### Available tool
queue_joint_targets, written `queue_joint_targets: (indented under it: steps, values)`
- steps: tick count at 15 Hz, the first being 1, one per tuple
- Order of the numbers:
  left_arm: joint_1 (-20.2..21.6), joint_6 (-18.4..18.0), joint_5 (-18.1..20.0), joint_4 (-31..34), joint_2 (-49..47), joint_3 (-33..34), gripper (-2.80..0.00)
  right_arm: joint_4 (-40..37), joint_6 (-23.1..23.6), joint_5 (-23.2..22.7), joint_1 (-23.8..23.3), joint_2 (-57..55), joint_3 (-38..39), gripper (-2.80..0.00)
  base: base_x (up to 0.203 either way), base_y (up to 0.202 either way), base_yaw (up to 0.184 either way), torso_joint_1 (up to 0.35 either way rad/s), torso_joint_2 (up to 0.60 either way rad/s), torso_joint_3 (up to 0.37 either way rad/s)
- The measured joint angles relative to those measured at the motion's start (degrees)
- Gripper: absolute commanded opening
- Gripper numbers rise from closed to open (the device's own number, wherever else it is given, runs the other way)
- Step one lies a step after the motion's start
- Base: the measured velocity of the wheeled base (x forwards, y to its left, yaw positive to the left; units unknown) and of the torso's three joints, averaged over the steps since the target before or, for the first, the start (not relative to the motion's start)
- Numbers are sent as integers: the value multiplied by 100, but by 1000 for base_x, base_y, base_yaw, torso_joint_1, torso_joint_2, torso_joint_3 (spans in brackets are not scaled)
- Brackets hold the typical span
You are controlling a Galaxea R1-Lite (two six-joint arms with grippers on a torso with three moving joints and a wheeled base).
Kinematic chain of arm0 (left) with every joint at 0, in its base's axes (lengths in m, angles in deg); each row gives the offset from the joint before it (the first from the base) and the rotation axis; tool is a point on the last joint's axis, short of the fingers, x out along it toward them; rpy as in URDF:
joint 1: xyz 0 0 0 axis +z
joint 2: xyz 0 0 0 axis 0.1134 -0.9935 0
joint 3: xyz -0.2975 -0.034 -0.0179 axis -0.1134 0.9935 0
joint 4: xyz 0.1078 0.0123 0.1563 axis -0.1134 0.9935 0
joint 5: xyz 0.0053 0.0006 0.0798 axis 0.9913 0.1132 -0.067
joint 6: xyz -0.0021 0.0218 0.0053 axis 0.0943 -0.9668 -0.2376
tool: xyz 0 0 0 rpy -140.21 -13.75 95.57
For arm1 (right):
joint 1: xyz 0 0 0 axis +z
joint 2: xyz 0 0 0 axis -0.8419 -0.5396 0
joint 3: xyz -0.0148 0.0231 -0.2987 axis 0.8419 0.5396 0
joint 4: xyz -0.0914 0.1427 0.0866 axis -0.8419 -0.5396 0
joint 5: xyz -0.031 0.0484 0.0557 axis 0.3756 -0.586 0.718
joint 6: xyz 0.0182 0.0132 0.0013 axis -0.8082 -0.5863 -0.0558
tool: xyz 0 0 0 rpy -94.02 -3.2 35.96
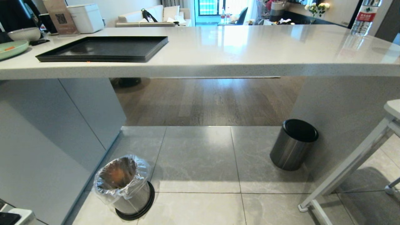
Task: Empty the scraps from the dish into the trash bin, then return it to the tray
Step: Move the bowl over the trash can
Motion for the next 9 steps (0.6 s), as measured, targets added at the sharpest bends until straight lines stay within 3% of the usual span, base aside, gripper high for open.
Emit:
queue_joint_targets:
  steps: [9]
  values:
    - [11,0,22,1,-105,53,-280,-5,-3,1,0,0,-2,-280,0,0,0,0,0,0]
